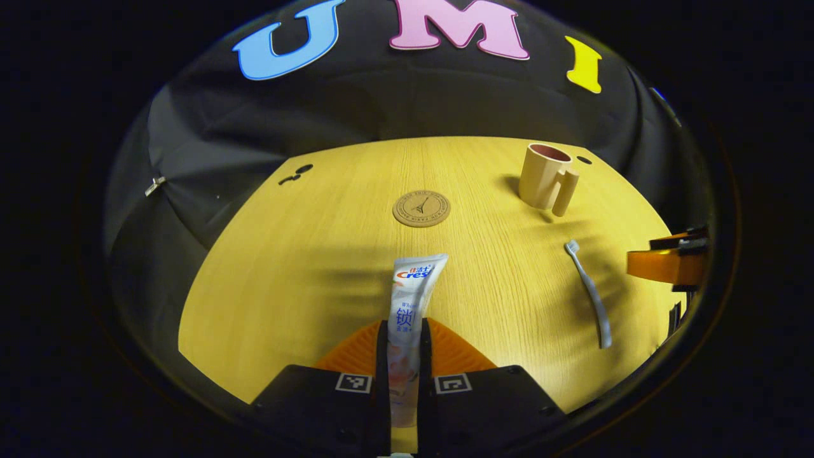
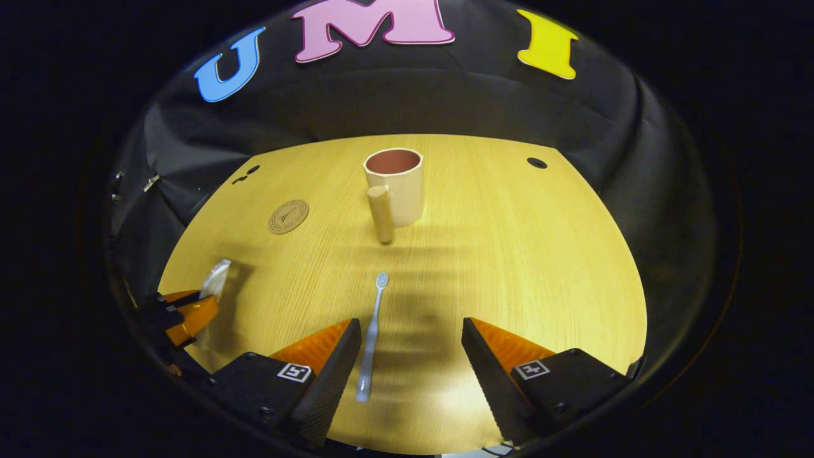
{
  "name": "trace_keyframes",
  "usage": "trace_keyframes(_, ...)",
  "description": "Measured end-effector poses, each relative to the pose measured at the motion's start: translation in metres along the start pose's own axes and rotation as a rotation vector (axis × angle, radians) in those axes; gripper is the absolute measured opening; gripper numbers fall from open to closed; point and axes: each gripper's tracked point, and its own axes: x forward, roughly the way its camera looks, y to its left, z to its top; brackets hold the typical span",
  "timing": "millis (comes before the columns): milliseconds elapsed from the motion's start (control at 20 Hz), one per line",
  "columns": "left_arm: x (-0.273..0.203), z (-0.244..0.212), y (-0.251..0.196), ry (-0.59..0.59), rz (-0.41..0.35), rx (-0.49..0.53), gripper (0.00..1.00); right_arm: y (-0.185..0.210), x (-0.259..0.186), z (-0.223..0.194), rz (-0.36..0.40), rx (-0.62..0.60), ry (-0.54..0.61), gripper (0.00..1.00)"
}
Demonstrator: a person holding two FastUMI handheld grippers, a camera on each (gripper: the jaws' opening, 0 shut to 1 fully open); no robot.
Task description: Put the toothbrush and toothpaste on the desktop into the cup, then pick up the cup and place it on the coaster on the desktop.
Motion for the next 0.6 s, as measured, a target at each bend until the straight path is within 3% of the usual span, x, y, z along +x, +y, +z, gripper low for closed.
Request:
trace_keyframes(50, -0.006, -0.002, 0.002, 0.003, -0.006, 0.014, 0.17, 0.006, 0.005, -0.004, 0.01, 0.005, 0.021, 0.99)
trace_keyframes(100, -0.012, -0.004, 0.006, 0.004, -0.006, 0.019, 0.22, 0.011, 0.011, -0.007, 0.013, 0.004, 0.041, 0.98)
trace_keyframes(200, -0.023, -0.005, 0.009, 0.002, -0.015, 0.001, 0.22, 0.015, 0.023, -0.016, 0.011, -0.024, 0.083, 0.99)
trace_keyframes(450, -0.037, -0.015, 0.015, 0.01, -0.013, -0.014, 0.21, 0.018, 0.042, -0.033, -0.002, -0.029, 0.156, 0.99)
trace_keyframes(500, -0.038, -0.019, 0.015, 0.018, -0.016, -0.014, 0.17, 0.019, 0.044, -0.035, 0.001, -0.032, 0.161, 0.98)
trace_keyframes(600, -0.039, -0.022, 0.009, 0.022, -0.034, -0.016, 0.22, 0.02, 0.046, -0.038, 0.002, -0.039, 0.171, 0.98)
